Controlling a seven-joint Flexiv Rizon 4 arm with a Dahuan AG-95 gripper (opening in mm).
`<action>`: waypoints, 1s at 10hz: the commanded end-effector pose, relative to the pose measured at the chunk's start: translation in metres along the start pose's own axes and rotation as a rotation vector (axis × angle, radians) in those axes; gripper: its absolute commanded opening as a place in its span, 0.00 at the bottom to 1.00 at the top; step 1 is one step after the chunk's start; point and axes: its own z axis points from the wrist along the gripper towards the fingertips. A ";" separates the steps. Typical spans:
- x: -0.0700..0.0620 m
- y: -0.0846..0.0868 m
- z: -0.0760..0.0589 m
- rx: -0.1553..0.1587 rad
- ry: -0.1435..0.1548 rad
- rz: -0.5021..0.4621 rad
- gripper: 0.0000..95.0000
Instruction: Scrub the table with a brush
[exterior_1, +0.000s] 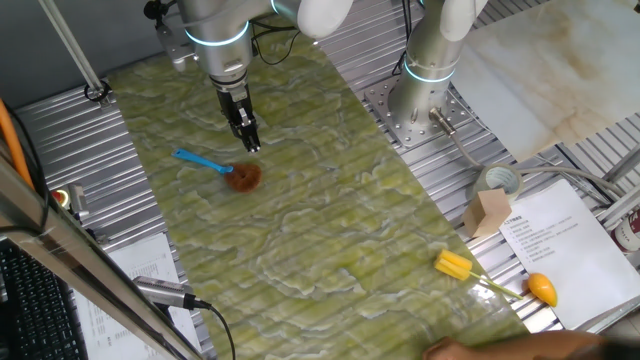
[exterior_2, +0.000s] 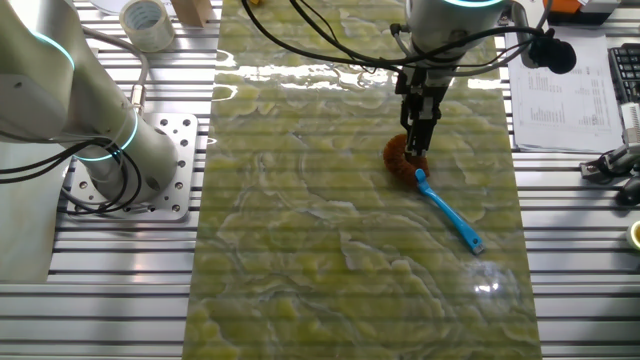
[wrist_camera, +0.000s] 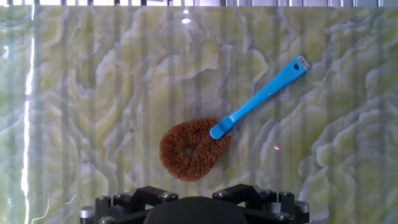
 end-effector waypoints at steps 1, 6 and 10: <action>0.000 0.000 0.000 0.000 0.000 0.000 1.00; 0.000 0.001 -0.003 -0.033 -0.004 0.067 0.00; 0.000 0.001 -0.003 -0.033 0.000 0.070 0.00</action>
